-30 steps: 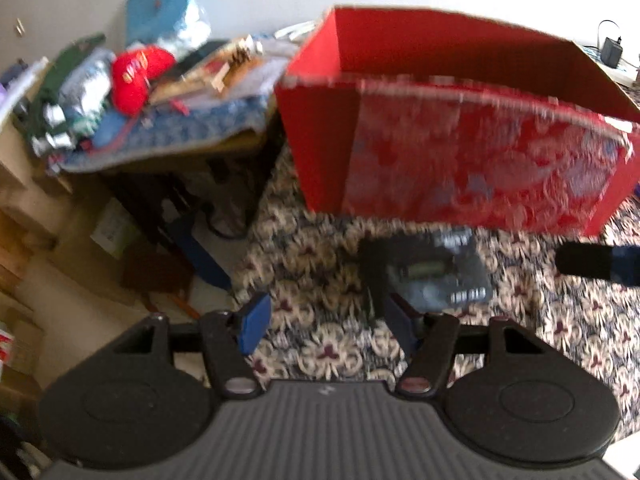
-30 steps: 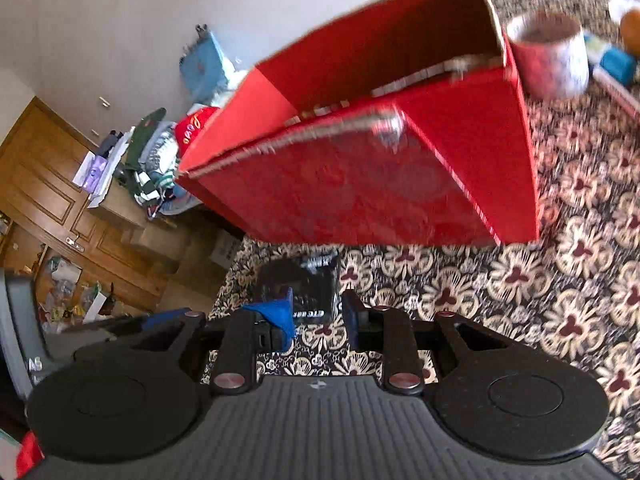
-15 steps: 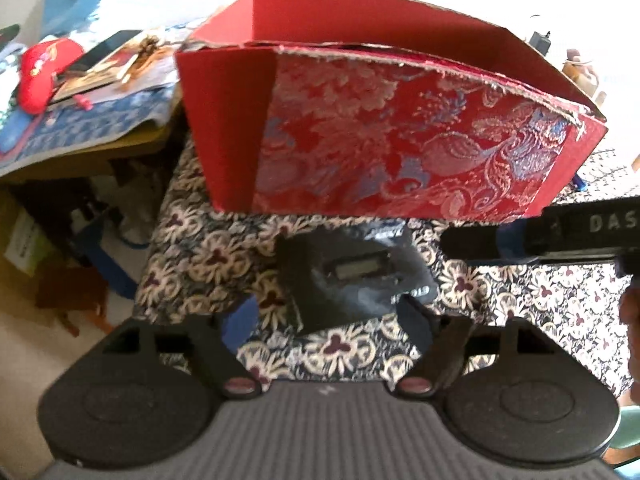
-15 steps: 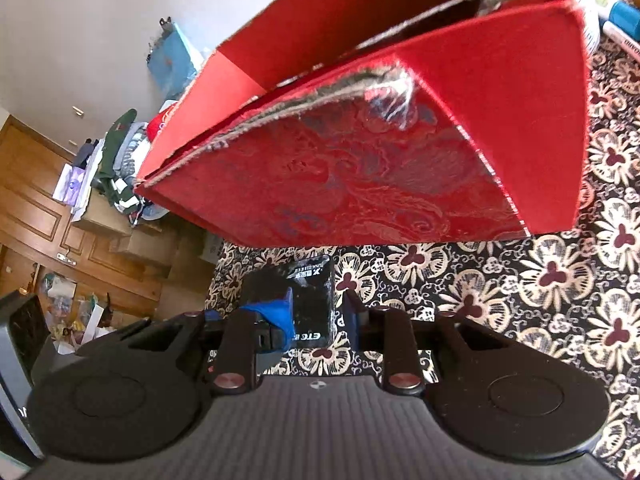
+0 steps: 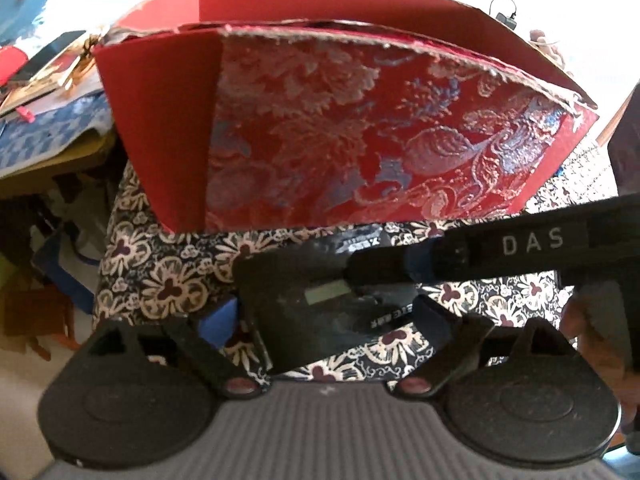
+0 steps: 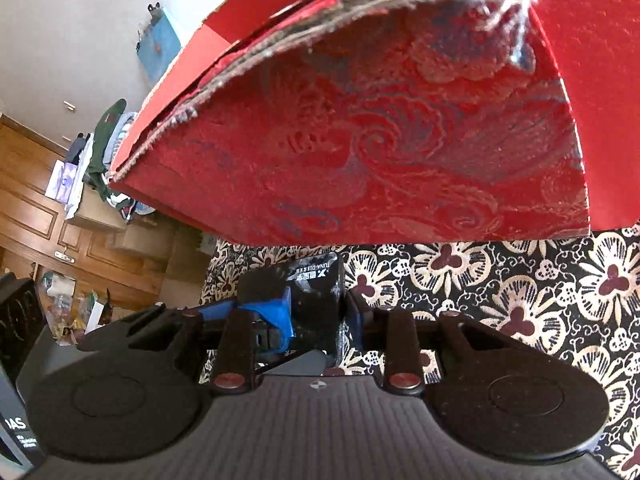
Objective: Organize rigid objects
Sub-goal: 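Close the right gripper on the black card case and lift it, then carry the black card case with the right gripper into the red box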
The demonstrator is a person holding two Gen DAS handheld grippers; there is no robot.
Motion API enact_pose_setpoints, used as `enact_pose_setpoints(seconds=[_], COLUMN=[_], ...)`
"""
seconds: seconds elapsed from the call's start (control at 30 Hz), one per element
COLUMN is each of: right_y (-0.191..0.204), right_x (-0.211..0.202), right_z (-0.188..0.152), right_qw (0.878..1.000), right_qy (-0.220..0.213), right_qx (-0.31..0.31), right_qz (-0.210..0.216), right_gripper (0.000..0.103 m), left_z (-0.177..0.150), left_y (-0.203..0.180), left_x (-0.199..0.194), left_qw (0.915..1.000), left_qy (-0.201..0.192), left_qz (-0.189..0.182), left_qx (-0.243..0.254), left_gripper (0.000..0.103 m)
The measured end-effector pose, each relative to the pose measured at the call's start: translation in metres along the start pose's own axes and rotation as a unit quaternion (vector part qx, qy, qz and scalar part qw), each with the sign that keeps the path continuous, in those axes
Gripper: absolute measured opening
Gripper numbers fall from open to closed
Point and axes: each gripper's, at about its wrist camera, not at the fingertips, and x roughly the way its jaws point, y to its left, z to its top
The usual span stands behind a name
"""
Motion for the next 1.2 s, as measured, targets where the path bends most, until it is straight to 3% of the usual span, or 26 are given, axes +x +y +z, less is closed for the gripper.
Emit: enact_pose_setpoints(seconds=[0.13,0.27,0.43,0.47,0.53,0.83,1.2], right_y=[-0.006,-0.007,-0.013,-0.018,-0.025,-0.066,-0.091], right_x=[-0.003,-0.007,-0.020,-0.027,-0.038,-0.099,-0.164], right_z=[-0.002,-0.002,-0.006,-0.006,-0.009,-0.030,-0.052], right_qw=[1.000,1.000,1.000,1.000,1.000,0.996,0.981], right_qy=[-0.003,0.003,-0.003,-0.006,-0.012,-0.059,-0.155], right_qx=[0.003,-0.003,0.001,0.003,0.006,0.059,0.109], right_qz=[0.009,0.010,0.011,0.011,0.008,-0.016,-0.036], right_gripper=[0.013,0.012,0.012,0.012,0.012,0.012,0.012], left_z=[0.001,0.001,0.004,0.004,0.005,0.015,0.035], left_y=[0.006,0.009,0.003,-0.001,-0.011,-0.061,-0.150], left_x=[0.002,-0.004,-0.012,-0.014,-0.019,-0.018,-0.027], left_qw=[1.0000,0.9998,0.9993,0.9990,0.9984,0.9915,0.9708], left_qy=[-0.003,-0.014,-0.012,-0.014,-0.016,-0.014,-0.060], left_qz=[-0.009,-0.008,-0.018,-0.019,-0.023,-0.073,-0.119], left_qx=[-0.001,0.006,0.030,0.037,0.050,0.107,0.199], left_gripper=[0.092,0.076,0.067,0.057,0.051,0.038,0.037])
